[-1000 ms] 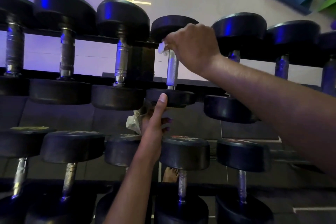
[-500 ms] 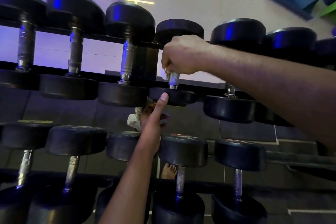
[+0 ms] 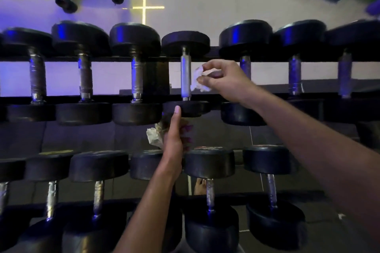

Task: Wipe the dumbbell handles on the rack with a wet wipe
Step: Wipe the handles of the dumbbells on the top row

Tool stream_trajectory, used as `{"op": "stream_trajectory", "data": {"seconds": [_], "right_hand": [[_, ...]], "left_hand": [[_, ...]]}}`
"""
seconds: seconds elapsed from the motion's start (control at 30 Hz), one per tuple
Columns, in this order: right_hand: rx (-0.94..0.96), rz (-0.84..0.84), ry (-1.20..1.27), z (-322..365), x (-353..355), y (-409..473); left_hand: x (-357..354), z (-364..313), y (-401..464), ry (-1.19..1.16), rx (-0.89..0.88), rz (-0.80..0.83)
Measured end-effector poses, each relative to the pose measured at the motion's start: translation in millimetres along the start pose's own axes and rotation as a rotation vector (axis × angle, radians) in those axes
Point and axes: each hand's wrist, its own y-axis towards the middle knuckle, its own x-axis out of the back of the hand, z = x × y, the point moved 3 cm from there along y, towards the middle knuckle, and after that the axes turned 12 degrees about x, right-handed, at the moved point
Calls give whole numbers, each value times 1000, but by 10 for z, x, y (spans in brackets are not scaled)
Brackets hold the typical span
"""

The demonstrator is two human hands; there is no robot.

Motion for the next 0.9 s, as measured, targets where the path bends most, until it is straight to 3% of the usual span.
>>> {"op": "stream_trajectory", "data": {"seconds": [0.13, 0.23, 0.37, 0.5, 0.73, 0.9], "right_hand": [[-87, -59, 211, 54, 258, -406], [-119, -173, 198, 81, 501, -693], [-197, -306, 258, 26, 840, -993], [-253, -295, 426, -52, 1088, -1196], [-184, -275, 8, -310, 1358, -1190], [5, -97, -410, -520, 1614, -917]], "left_hand": [[-311, -38, -261, 101, 6, 87], [-575, 3, -470, 243, -23, 128], [-873, 72, -624, 288, -17, 91], [-1044, 138, -627, 333, -22, 40], [-1323, 199, -687, 413, -58, -142], [-1445, 296, -557, 306, -69, -245]]}}
